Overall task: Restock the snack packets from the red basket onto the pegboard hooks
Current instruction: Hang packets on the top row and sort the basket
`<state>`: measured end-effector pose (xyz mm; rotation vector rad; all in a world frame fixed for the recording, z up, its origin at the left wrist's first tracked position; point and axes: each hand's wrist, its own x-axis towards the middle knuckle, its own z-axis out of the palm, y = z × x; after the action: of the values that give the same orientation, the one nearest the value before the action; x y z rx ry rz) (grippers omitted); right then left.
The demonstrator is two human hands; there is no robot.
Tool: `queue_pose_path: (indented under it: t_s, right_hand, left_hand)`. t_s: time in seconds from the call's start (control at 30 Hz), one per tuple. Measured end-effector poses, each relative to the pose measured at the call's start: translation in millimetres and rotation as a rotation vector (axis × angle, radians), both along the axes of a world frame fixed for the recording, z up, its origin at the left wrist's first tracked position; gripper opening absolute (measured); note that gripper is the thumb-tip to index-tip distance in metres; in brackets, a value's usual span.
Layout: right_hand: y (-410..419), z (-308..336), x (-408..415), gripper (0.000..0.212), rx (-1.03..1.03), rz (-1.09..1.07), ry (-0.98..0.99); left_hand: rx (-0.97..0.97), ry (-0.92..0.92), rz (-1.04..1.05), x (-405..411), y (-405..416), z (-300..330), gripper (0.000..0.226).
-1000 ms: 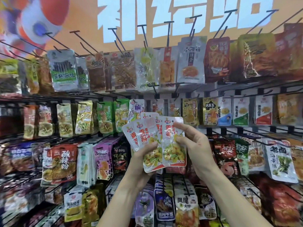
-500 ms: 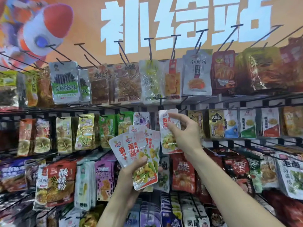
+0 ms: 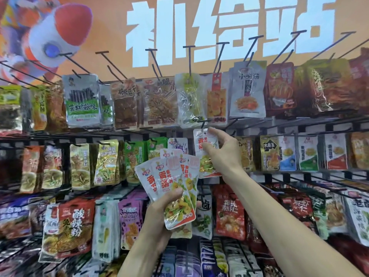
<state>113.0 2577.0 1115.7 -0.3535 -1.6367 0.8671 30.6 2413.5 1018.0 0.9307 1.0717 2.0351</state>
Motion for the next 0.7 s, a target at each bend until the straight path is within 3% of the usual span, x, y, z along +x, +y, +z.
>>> queue_pose_path:
  t_s: [0.27, 0.43, 0.53, 0.63, 0.7]
  right_hand:
    - [19.9, 2.5, -32.5, 0.054, -0.077, -0.109, -0.074]
    - [41.1, 4.0, -58.6, 0.054, -0.078, -0.197, -0.249]
    - [29.4, -10.5, -45.2, 0.04, -0.077, -0.252, -0.164]
    - [-6.9, -40.5, -13.0, 0.034, -0.162, -0.07, 0.053]
    - [-29.9, -57.1, 3.1, 0.037, -0.244, 0.095, 0.047]
  left_hand:
    - [0.017, -0.019, -0.022, -8.9, 3.0, 3.5, 0.052]
    - [0.003, -0.027, -0.041, -7.3, 8.9, 6.8, 0.055]
    - [0.002, -0.049, -0.056, -10.7, 12.3, 2.5, 0.043]
    - [-0.01, -0.043, -0.075, -11.1, 13.2, -2.4, 0.032]
    - [-0.007, -0.056, -0.069, -10.8, 14.9, -5.4, 0.04]
